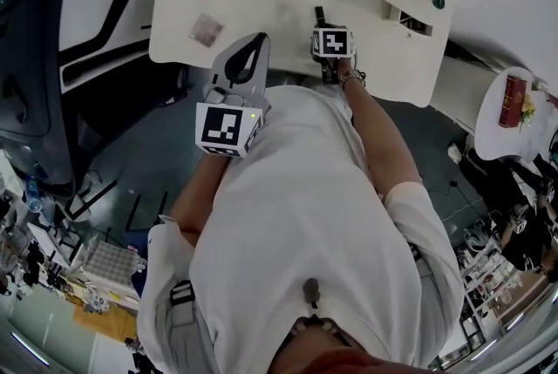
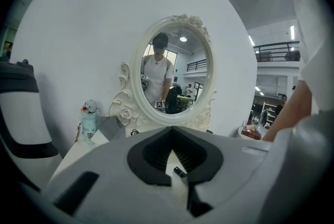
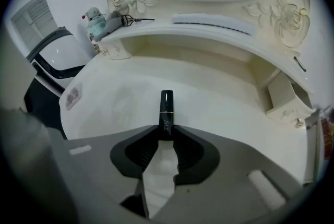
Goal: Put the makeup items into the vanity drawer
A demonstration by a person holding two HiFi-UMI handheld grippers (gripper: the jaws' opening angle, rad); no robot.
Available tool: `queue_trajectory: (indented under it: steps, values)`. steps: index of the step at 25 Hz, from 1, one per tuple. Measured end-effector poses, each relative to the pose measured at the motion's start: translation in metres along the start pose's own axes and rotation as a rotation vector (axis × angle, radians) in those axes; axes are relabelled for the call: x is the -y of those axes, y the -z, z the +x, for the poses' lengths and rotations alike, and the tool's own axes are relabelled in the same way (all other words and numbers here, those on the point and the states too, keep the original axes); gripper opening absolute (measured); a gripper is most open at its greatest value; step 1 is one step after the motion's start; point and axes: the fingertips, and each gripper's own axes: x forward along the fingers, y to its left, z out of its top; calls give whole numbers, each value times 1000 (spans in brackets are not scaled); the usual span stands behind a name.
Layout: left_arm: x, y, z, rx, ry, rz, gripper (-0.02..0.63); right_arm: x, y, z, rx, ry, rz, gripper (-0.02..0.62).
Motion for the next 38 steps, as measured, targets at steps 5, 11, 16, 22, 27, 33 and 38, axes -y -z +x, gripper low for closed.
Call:
queue_trajectory:
  steps: [5,11,16,22,27,33,38]
  values:
    - [12,0,13,-6,50,20,6,14,-9,-12,31,-44,-8,95]
    - [30,1,29,-17,119,30,6,41,-9,-36,56,-84,14,95]
    - [53,-1,47,-26,181,42,6,84,0,-60,78,-87,96,95]
    - [89,-2,70,-43,257,74,6,156,17,-96,90,-41,179,95]
    - [118,-3,85,-47,278,89,6,217,25,-121,75,-27,214,95]
    - [144,-3,96,-47,249,85,6,265,33,-125,-75,-77,251,95]
    - [158,-1,98,-43,182,76,6,281,30,-119,-213,-158,293,95]
